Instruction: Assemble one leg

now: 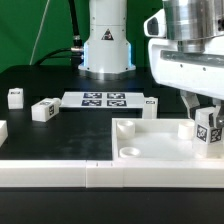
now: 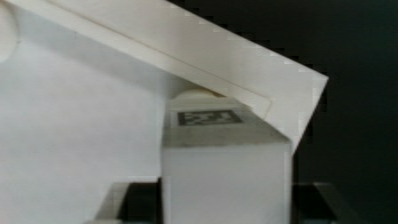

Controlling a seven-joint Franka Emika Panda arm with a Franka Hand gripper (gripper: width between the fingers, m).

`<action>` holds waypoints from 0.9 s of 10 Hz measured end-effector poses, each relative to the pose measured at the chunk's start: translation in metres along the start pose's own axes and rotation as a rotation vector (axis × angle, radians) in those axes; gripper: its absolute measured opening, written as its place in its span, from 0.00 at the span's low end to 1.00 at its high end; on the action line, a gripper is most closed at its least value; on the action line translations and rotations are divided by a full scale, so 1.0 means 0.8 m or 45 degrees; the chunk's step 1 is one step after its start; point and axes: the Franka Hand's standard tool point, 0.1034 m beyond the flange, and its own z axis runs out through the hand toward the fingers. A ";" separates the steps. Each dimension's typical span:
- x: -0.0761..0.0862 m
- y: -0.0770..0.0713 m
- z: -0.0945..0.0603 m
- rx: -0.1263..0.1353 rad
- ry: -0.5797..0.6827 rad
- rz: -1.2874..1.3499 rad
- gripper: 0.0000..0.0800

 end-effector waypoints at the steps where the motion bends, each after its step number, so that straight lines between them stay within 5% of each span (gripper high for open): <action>1: -0.001 0.000 0.000 0.002 -0.010 0.134 0.38; 4: -0.006 -0.001 0.001 0.001 -0.023 0.219 0.38; 6: -0.006 0.000 0.001 0.002 -0.023 0.141 0.47; 7: -0.006 0.001 0.001 -0.007 -0.025 0.013 0.73; 9: -0.011 0.000 -0.002 -0.037 -0.038 -0.320 0.80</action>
Offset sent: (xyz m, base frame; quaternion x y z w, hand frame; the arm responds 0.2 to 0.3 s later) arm 0.0000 0.0000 0.0000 0.0000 0.0000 0.0799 0.9968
